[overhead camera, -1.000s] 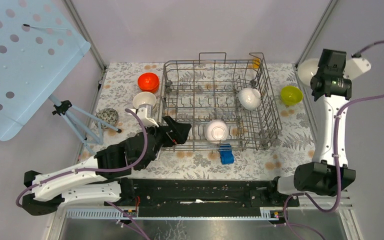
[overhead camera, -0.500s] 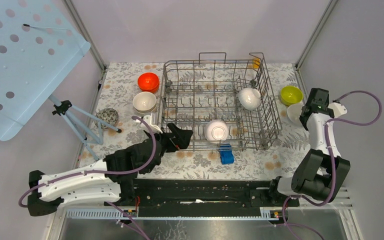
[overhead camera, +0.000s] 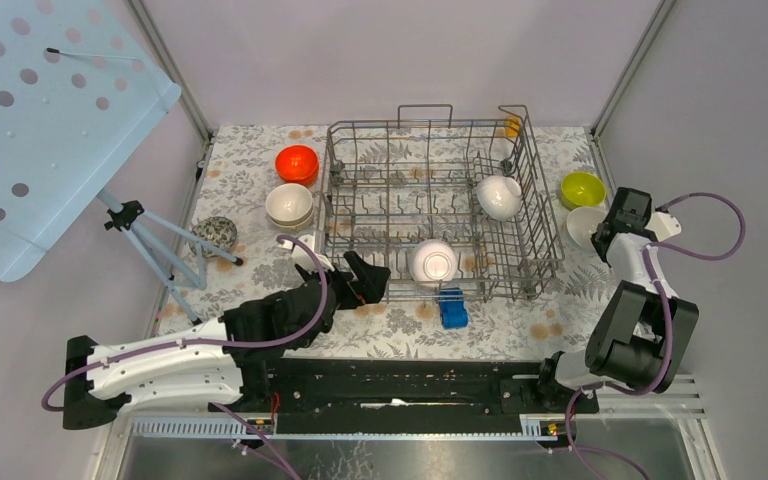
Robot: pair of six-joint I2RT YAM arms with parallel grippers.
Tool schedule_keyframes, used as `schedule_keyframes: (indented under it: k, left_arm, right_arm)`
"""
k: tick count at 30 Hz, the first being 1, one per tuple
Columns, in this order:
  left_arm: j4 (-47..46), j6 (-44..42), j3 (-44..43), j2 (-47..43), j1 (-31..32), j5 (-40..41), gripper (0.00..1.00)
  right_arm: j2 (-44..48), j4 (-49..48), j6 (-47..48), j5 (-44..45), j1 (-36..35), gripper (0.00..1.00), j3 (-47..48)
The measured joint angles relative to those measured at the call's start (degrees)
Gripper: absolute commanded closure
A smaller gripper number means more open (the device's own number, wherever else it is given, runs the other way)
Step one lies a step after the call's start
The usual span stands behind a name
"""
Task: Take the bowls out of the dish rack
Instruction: Place the bowl at the center of the board.
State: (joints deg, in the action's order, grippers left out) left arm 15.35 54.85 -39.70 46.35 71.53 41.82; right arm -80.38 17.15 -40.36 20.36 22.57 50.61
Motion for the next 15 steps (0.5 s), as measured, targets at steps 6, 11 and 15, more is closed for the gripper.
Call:
schedule_keyframes:
  k: [6, 11, 15]
  left_arm:
    - [0.0, 0.7, 0.9, -0.5, 0.0, 0.0, 0.01]
    - [0.5, 1.2, 1.7, -0.9, 0.0, 0.0, 0.01]
    - [0.5, 1.8, 2.6, -1.3, 0.0, 0.0, 0.01]
  right_arm:
    - [-1.8, -0.8, 0.2, -0.8, 0.1, 1.00, -0.1]
    - [-2.3, -0.9, 0.9, -1.0, 0.1, 1.00, -0.1]
    - [-2.3, -1.6, 1.5, -1.0, 0.1, 1.00, -0.6]
